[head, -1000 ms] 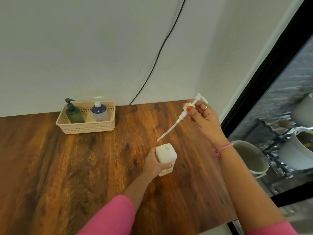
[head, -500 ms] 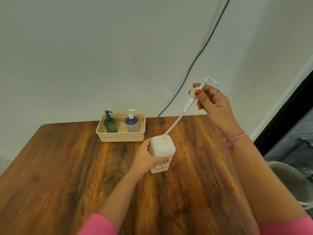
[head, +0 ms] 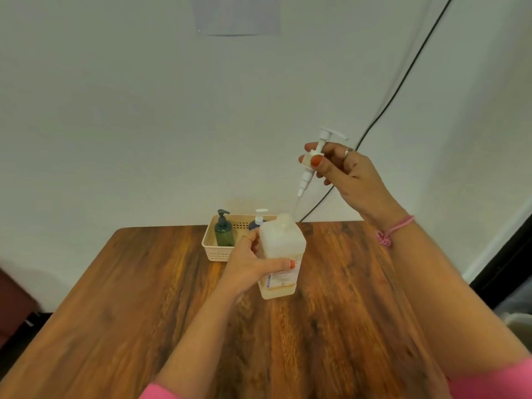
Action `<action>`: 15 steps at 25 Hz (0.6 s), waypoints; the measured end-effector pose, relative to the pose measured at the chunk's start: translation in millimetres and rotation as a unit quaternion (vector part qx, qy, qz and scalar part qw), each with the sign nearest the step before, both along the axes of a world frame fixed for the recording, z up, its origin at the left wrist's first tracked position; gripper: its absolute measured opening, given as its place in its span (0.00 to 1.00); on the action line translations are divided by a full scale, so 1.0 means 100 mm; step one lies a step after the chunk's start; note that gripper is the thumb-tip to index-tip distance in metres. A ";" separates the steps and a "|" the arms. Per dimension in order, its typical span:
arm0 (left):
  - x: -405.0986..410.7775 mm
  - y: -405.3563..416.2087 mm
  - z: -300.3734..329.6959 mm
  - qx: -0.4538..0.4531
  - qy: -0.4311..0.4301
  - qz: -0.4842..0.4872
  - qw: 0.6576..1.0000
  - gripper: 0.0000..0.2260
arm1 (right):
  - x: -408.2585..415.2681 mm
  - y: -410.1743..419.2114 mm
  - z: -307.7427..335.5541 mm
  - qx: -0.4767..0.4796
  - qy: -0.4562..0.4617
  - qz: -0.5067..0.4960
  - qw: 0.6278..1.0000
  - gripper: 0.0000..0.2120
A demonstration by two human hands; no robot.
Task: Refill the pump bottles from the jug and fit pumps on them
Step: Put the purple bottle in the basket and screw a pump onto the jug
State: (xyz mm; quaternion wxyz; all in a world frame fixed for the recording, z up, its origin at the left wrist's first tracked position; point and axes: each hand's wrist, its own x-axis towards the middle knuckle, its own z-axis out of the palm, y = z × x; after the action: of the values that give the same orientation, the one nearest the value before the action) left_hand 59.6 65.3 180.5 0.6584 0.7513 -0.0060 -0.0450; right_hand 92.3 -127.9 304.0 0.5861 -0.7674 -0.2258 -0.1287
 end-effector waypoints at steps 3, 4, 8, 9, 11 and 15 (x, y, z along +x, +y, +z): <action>0.04 0.08 0.13 -0.013 -0.009 0.001 1.000 0.30 | 0.01 0.15 0.01 -0.021 0.009 0.041 0.999 0.12; 0.05 0.11 0.16 -0.015 -0.011 -0.001 1.000 0.31 | 0.01 0.20 0.00 -0.030 0.008 0.050 0.998 0.12; 0.10 0.15 0.28 -0.007 -0.023 -0.009 1.000 0.40 | 0.04 0.30 -0.02 -0.038 0.012 0.072 0.997 0.12; 0.11 0.15 0.31 -0.002 -0.025 -0.009 1.000 0.42 | 0.05 0.32 -0.03 -0.044 0.014 0.073 0.996 0.13; 0.13 0.15 0.36 -0.005 -0.030 -0.007 1.000 0.42 | 0.07 0.35 -0.04 -0.059 0.019 0.080 0.995 0.14; 0.16 0.18 0.44 -0.020 -0.033 0.003 0.999 0.39 | 0.10 0.38 -0.05 -0.061 0.028 0.101 0.993 0.16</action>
State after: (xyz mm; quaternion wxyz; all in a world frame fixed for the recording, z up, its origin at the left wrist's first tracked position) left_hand 75.3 83.1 224.2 0.6726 0.7393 -0.0267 -0.0183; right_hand 102.5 -89.5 298.7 0.5541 -0.7784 -0.2931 -0.0336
